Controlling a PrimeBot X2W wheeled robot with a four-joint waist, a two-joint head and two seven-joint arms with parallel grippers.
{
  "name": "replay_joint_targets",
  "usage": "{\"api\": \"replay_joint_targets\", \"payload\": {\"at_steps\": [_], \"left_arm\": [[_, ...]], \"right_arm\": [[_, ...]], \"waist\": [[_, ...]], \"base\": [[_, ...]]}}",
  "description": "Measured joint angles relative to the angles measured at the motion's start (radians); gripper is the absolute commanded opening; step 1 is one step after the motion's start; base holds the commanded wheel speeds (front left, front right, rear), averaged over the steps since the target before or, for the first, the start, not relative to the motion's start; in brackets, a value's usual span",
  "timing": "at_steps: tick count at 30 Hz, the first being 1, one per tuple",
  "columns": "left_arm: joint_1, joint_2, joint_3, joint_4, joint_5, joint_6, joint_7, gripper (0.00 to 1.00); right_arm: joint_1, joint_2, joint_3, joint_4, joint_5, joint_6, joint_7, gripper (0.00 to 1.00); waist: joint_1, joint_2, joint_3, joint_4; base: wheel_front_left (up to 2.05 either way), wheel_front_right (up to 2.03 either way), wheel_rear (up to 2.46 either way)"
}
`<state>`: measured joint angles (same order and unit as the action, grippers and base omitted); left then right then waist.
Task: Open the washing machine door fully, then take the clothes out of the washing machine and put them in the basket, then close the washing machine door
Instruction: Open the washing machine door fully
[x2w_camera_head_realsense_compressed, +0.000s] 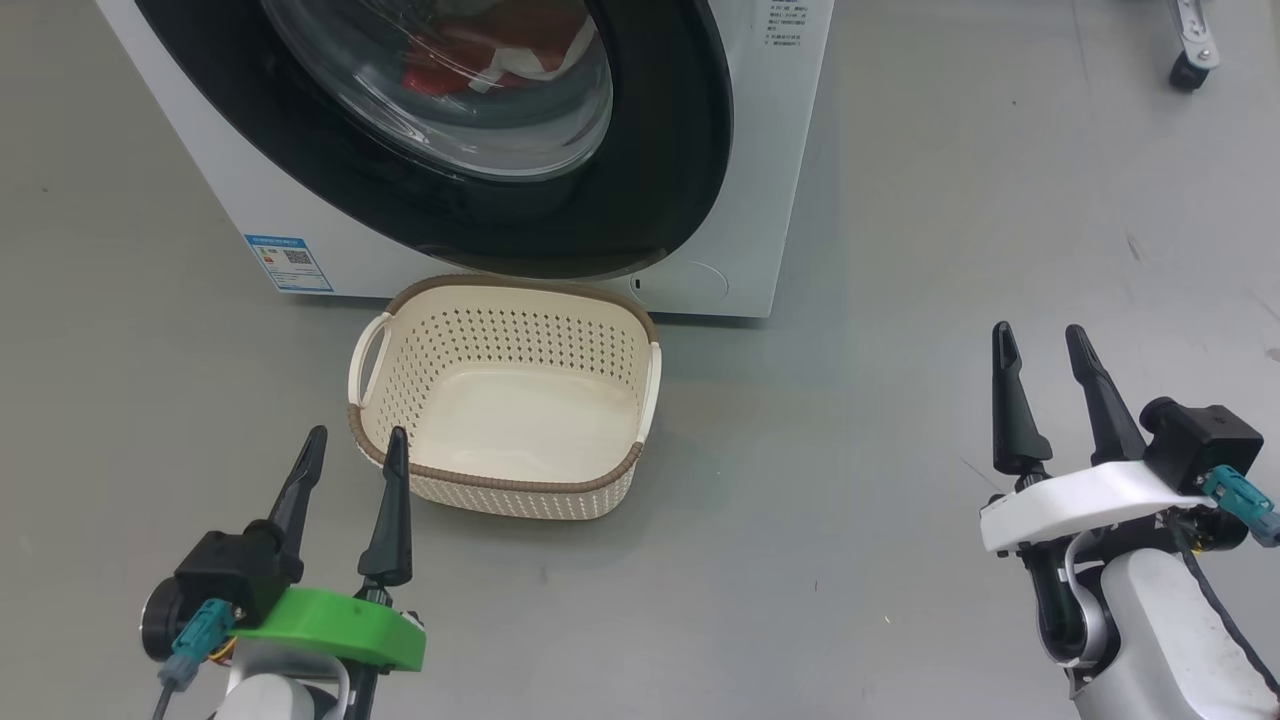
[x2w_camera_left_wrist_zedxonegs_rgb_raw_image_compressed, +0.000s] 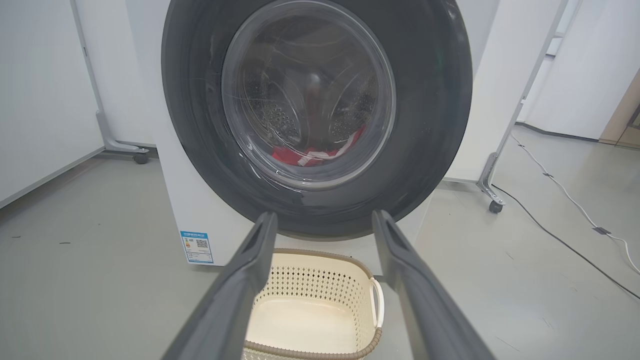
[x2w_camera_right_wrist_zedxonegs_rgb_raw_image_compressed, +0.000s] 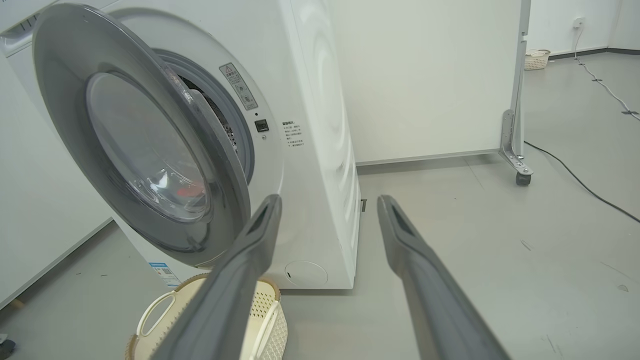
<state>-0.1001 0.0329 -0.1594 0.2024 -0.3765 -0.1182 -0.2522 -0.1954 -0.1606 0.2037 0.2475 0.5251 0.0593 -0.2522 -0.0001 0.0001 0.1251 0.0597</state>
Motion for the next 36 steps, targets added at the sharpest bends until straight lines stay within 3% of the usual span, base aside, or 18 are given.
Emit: {"api": "replay_joint_targets", "payload": {"at_steps": [36], "left_arm": [[0.002,0.0,-0.017,-0.006,0.0,-0.001,0.0,1.0]], "right_arm": [[0.022,0.016,-0.039,-0.032,-0.043,0.016,0.0,1.0]], "waist": [[0.0,0.0,0.018,0.012]], "base": [[0.0,0.0,0.0]]}}
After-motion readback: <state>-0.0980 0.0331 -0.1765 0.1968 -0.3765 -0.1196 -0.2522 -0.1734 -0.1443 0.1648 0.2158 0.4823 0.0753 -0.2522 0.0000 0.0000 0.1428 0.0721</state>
